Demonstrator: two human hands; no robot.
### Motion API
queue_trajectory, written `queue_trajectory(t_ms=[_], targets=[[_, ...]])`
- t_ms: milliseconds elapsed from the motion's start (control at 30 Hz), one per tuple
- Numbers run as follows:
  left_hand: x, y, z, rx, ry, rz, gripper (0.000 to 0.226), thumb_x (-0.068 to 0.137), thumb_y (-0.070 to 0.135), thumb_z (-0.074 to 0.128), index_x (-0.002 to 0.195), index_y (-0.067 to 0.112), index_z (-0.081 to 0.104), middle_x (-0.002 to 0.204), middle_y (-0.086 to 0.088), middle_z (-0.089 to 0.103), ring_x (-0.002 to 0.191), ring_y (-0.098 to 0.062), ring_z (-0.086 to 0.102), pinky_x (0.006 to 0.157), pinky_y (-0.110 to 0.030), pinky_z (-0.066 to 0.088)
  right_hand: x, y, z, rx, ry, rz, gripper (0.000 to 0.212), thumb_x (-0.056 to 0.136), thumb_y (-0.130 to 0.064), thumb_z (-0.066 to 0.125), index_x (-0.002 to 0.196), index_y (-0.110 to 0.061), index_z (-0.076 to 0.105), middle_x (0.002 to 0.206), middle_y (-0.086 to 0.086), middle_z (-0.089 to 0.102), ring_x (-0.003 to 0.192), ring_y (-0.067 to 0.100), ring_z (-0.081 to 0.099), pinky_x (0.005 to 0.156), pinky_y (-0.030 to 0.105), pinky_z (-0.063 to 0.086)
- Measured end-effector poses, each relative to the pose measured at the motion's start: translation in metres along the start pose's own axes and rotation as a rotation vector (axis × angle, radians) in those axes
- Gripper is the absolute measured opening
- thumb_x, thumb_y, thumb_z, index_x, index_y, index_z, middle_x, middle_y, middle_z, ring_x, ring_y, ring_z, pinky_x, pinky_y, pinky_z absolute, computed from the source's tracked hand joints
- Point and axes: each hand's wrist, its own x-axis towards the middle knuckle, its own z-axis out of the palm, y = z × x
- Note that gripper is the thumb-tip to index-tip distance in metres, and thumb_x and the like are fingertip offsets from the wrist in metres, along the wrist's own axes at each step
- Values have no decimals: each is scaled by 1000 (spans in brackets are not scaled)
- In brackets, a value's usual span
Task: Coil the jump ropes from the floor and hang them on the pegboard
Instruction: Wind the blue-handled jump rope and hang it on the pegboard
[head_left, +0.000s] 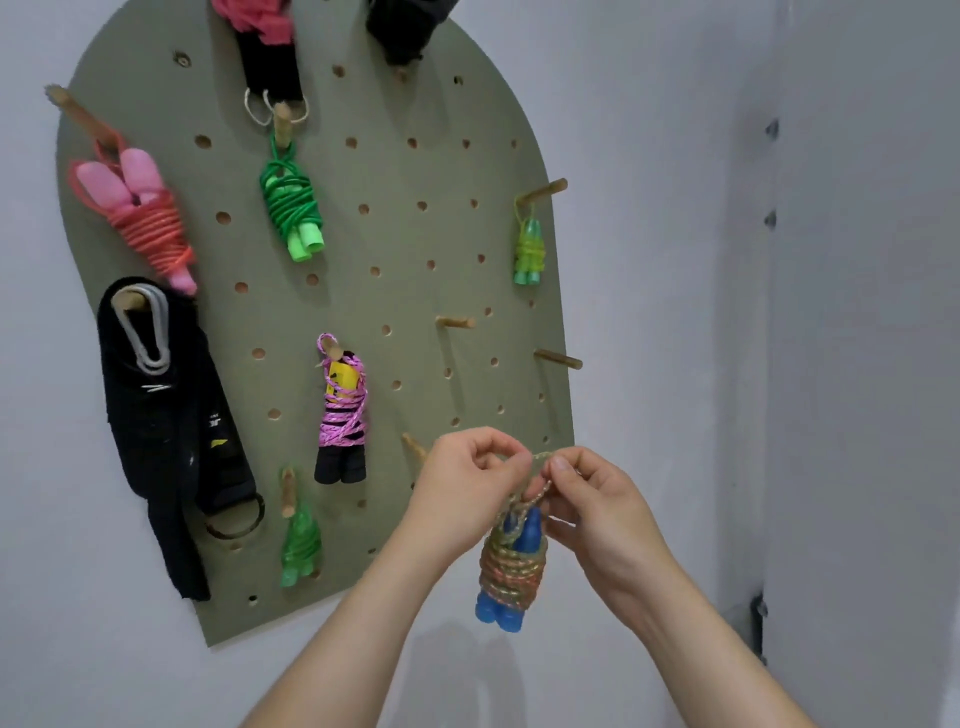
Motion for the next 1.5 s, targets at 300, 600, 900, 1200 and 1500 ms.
queue_trajectory(t_ms=[300, 600, 900, 1200, 1500], targets=[[118, 1, 81, -109, -20, -68, 10, 88, 1, 53, 89, 10, 58, 51, -2, 53, 46, -13, 52, 44, -16, 34, 128, -13, -90, -51, 170, -35, 14, 96, -12, 55, 89, -4, 65, 55, 1, 47, 54, 16, 46, 55, 27, 40], [207, -48, 112, 369, 128, 37, 26, 87, -1, 57, 88, 18, 75, 84, 2, 69, 76, -8, 61, 75, -19, 47, 237, 1, -142, -246, 153, 7, 11, 93, -12, 60, 88, -6, 68, 70, 7, 65, 61, 11, 58, 60, 19, 43], [250, -79, 102, 718, 318, 304, 19, 83, 2, 62, 91, 15, 74, 87, 2, 72, 81, -17, 64, 77, -30, 50, 298, 20, -135, -167, 45, 123, 7, 90, -4, 60, 94, -5, 66, 71, 7, 64, 57, 11, 55, 50, 18, 44], [275, -94, 93, 896, 241, 209, 24, 95, 22, 50, 116, 20, 62, 101, 3, 49, 99, -17, 49, 85, -34, 46, 324, 39, -120, -390, 117, -167, 8, 83, -12, 69, 78, -19, 68, 76, -3, 70, 76, 16, 66, 72, 30, 54], [270, -105, 98, 733, 146, 106, 57, 84, 11, 57, 139, 22, 42, 119, 1, 56, 108, -18, 55, 93, -31, 46, 320, 55, -127, -638, -227, -181, 20, 86, -14, 62, 75, -31, 64, 72, -10, 69, 72, 8, 63, 65, 22, 48]])
